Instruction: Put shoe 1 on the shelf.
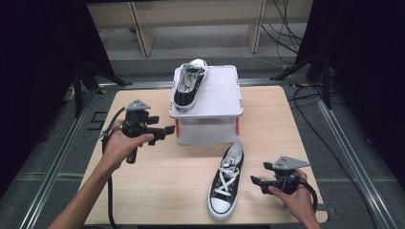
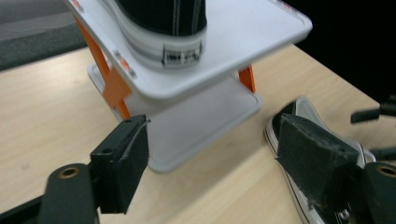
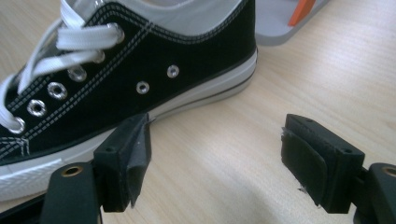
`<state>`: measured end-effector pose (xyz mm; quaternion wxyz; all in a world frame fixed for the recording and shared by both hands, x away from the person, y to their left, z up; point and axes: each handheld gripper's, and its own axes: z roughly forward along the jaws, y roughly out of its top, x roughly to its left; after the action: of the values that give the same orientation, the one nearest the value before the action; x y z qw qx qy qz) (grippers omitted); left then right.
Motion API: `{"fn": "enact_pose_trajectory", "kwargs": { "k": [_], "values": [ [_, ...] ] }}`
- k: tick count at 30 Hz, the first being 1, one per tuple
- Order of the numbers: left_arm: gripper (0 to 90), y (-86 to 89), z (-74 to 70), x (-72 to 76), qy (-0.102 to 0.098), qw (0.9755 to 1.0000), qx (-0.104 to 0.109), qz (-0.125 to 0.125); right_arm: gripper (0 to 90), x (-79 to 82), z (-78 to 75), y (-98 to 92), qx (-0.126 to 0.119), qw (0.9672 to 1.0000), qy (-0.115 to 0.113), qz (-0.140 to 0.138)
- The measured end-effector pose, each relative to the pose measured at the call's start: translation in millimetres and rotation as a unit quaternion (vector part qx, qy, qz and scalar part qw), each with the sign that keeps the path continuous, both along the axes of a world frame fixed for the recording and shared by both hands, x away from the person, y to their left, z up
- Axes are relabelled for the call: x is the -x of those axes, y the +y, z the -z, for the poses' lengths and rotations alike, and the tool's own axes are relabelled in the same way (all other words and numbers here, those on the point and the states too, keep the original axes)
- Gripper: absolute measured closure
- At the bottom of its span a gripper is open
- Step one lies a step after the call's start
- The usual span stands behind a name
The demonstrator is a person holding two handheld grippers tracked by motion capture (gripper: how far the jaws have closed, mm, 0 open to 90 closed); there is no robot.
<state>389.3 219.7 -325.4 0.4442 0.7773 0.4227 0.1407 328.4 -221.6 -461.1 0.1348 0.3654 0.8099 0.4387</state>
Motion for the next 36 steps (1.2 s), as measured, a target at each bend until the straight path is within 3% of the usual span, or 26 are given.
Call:
{"fn": "enact_pose_trajectory", "kwargs": {
  "k": [4,5,6,8,11,14,16,17,18,19,20,22,26,28,30,33,35,36],
  "values": [
    [21.1,10.4,30.9,18.4,-0.005,0.9999,-0.001,-0.015,25.6,1.2,-0.8,1.1,-0.014,0.9999,0.000,-0.001],
    [20.6,10.4,30.9,18.4,-0.005,0.9999,-0.001,-0.015,25.6,3.3,-2.0,2.0,-0.012,0.9999,0.009,0.006],
    [19.7,14.8,41.8,23.5,-0.003,0.9998,0.001,-0.020,25.6,2.2,-1.4,2.3,-0.015,0.9999,0.004,-0.002],
    [18.6,18.2,50.4,29.1,-0.008,0.9994,0.002,-0.032,25.6,0.2,-0.7,2.8,-0.013,0.9999,0.003,-0.007],
    [15.9,21.3,59.5,34.0,-0.011,0.9995,0.003,-0.030,25.6,0.3,-0.9,3.4,-0.013,0.9999,0.005,-0.007],
    [15.9,27.9,80.5,45.2,-0.015,0.9995,0.001,-0.028,25.6,0.3,-0.7,3.4,-0.017,0.9999,-0.001,-0.003],
    [15.9,30.1,85.6,48.5,-0.018,0.9993,0.004,-0.032,25.6,-1.2,-0.9,2.0,-0.011,0.9999,0.002,-0.011],
    [15.9,35.1,96.7,53.3,-0.020,0.9991,0.004,-0.036,25.6,-1.0,-1.1,2.2,-0.015,0.9998,0.004,-0.011],
    [15.8,35.1,96.7,53.3,-0.020,0.9991,0.004,-0.036,25.6,-1.0,-1.1,2.3,-0.015,0.9998,0.003,-0.011],
    [15.9,39.9,107.8,57.1,-0.018,0.9992,0.008,-0.035,25.5,-1.0,-1.1,2.3,-0.014,0.9998,0.003,-0.012],
    [15.8,39.9,107.8,57.1,-0.018,0.9992,0.008,-0.035,25.5,-0.9,-1.1,2.4,-0.014,0.9998,0.002,-0.014],
    [15.8,46.9,122.5,62.4,-0.012,0.9992,0.009,-0.038,25.6,-0.8,-1.1,2.5,-0.013,0.9998,0.002,-0.013],
    [15.8,53.6,131.9,67.1,-0.005,0.9988,-0.001,-0.048,25.5,-1.2,-0.2,2.5,-0.007,0.9999,0.000,-0.014],
    [15.7,57.8,138.0,71.7,-0.012,0.9983,-0.021,-0.052,25.5,-1.2,-0.1,2.4,-0.006,0.9999,-0.001,-0.013],
    [15.7,58.7,140.9,73.1,-0.013,0.9980,-0.027,-0.056,25.5,-1.1,0.0,2.4,-0.006,0.9999,0.000,-0.013],
    [15.7,61.0,152.6,75.3,-0.005,0.9970,-0.059,-0.051,25.5,-0.4,0.1,3.5,-0.004,0.9998,0.000,-0.017],
    [15.7,60.7,153.6,74.9,-0.006,0.9970,-0.059,-0.051,25.5,1.4,-0.7,4.5,-0.008,0.9999,0.008,-0.013],
    [15.7,60.7,153.6,74.9,-0.006,0.9970,-0.059,-0.051,25.5,1.4,-1.4,3.5,-0.001,0.9999,-0.001,-0.012]
  ]
}}
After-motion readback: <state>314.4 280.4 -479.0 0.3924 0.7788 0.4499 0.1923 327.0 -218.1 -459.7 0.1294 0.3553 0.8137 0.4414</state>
